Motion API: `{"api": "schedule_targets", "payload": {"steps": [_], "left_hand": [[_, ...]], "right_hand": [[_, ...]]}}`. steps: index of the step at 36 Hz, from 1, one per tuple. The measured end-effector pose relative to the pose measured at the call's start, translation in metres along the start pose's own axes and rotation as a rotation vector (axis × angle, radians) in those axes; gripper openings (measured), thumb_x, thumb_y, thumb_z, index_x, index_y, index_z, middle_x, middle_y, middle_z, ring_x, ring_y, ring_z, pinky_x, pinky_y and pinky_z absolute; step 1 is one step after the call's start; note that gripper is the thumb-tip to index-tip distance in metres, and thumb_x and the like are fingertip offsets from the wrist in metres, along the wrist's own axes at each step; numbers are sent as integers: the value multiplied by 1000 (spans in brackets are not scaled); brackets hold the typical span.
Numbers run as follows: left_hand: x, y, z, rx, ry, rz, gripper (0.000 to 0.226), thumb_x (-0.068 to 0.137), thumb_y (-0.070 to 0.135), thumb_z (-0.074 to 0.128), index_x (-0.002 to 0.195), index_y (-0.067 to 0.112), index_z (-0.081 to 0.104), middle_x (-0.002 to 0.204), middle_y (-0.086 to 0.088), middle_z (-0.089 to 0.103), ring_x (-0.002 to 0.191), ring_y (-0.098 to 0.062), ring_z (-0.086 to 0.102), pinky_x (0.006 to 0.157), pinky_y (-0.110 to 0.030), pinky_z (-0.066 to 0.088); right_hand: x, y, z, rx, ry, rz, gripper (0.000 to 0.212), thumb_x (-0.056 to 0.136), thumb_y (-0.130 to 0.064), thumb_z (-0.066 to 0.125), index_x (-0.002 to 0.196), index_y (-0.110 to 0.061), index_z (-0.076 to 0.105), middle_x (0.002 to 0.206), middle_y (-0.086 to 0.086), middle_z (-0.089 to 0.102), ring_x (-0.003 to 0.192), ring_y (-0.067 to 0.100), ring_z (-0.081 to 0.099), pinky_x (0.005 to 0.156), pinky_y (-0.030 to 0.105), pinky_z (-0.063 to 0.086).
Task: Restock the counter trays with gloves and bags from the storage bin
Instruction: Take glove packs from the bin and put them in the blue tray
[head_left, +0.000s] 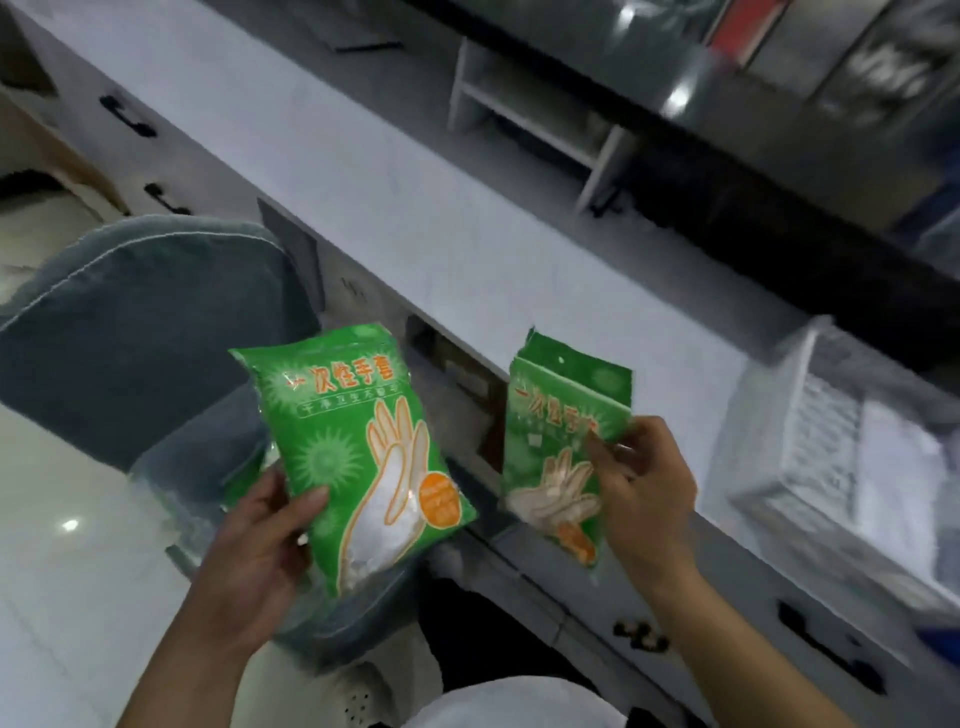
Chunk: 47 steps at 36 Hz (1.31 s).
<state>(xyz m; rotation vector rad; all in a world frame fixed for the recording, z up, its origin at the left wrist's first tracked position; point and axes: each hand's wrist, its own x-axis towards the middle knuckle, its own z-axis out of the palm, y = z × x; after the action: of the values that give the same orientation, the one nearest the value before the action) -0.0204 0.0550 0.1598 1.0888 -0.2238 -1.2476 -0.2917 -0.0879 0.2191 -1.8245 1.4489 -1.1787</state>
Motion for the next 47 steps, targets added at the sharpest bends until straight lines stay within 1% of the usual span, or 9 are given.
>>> {"api": "schedule_targets", "payload": {"steps": [5,10,17,20,26,32,42,44,47], "left_hand": [[22,4,73,91,-210,17,52,79,3,60,130,11,60,117,-7,73,100,-22,73,77,-35,62],[37,-10,136,120,-307,-55,51,80,1,59,128,16,64,122,-11,71,103,-26,72,80,-40,61],[68,-43,217,218,-320,-92,49,80,0,60,128,12,63,123,-14,70,102,-28,72,80,-42,61],[87,-62,254,269,-284,-119,52,77,0,63,128,10,62,113,-16,74,91,-27,75,68,-37,63],[129,-107,315,389,-235,-181,53,73,6,70,124,21,66,112,-18,74,88,-30,75,65,-42,62],[148,-139,350,457,-219,-236,49,70,9,74,116,27,69,106,-14,76,83,-26,76,57,-38,60],[167,-153,359,765,-179,-275,39,88,0,63,115,29,66,95,-11,79,79,-24,76,63,-36,58],[172,-149,362,834,-189,-285,39,88,2,64,116,29,65,94,-9,79,78,-24,76,66,-35,57],[178,-146,366,901,-204,-290,40,87,2,64,117,28,65,93,-8,79,73,-20,75,62,-32,58]], "right_hand": [[4,0,-85,98,148,38,22,85,-22,74,86,-36,57,87,-9,71,76,10,71,59,19,56],[9,17,-144,223,239,104,24,87,-7,70,87,-30,61,84,-3,71,71,10,70,57,19,55],[40,52,-210,357,310,222,24,89,1,64,93,-23,65,90,1,76,75,20,75,56,28,60],[64,66,-249,380,355,222,30,88,-1,65,88,-30,66,89,-1,77,74,17,75,53,28,59],[115,112,-326,454,436,262,23,70,-27,72,91,-32,65,90,-1,78,77,19,75,53,33,60],[153,160,-367,411,415,314,29,89,-5,65,89,-34,68,90,-2,78,78,18,76,55,32,60],[206,216,-341,493,193,563,19,87,-3,67,101,-15,65,85,4,78,69,21,75,48,29,56],[214,226,-332,419,158,650,42,85,-11,73,123,-14,56,98,6,76,79,25,75,52,35,59],[207,240,-318,30,16,706,85,76,-27,83,145,-35,33,140,5,51,114,30,59,75,45,58]]}}
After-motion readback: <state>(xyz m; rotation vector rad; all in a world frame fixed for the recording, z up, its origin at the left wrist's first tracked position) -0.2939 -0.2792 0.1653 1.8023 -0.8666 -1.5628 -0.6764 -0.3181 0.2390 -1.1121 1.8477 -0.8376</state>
